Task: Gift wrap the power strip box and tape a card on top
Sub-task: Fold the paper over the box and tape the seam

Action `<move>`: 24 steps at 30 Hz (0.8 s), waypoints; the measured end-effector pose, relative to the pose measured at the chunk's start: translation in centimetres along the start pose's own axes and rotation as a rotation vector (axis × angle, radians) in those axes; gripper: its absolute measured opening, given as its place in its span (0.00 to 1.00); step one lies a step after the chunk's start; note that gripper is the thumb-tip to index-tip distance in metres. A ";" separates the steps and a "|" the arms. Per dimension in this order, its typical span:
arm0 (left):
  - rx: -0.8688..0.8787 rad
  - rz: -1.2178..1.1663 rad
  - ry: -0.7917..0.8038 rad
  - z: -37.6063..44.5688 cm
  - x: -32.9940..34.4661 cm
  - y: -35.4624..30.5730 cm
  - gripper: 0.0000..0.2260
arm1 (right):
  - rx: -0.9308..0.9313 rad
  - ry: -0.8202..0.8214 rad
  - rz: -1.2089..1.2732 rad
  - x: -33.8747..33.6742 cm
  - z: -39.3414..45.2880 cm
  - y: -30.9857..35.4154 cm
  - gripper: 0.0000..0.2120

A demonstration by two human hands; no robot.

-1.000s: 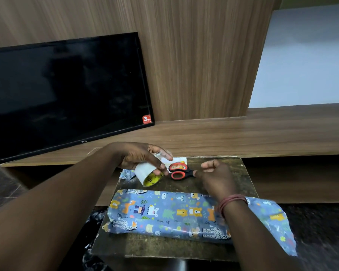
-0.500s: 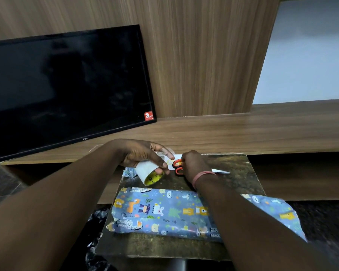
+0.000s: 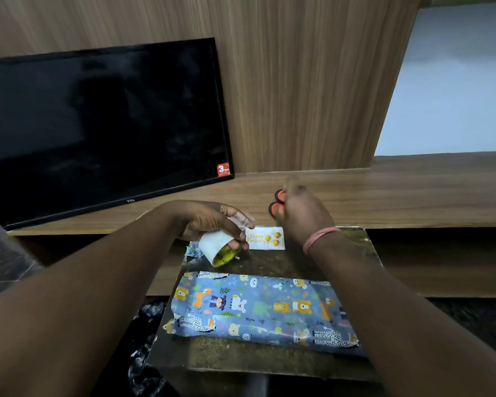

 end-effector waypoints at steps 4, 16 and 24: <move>0.013 -0.038 -0.018 -0.6 0.4 -1.2 0.22 | 0.072 -0.345 0.317 -5.0 0.1 0.4 0.31; 0.022 -0.164 -0.069 1.1 3.7 -1.7 0.18 | 0.904 -0.668 1.362 0.3 -7.5 -3.8 0.10; 0.047 -0.206 -0.111 1.7 3.8 -2.1 0.11 | 0.482 -0.287 0.789 1.7 -8.9 0.0 0.02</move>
Point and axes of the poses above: each hand's wrist, its own z-axis towards the middle knuckle, its own x-axis out of the palm, y = z × x, the point moved 2 cm from there along z, towards the middle knuckle, and after that the axes turned 13 degrees about z, right-handed, at the moved point
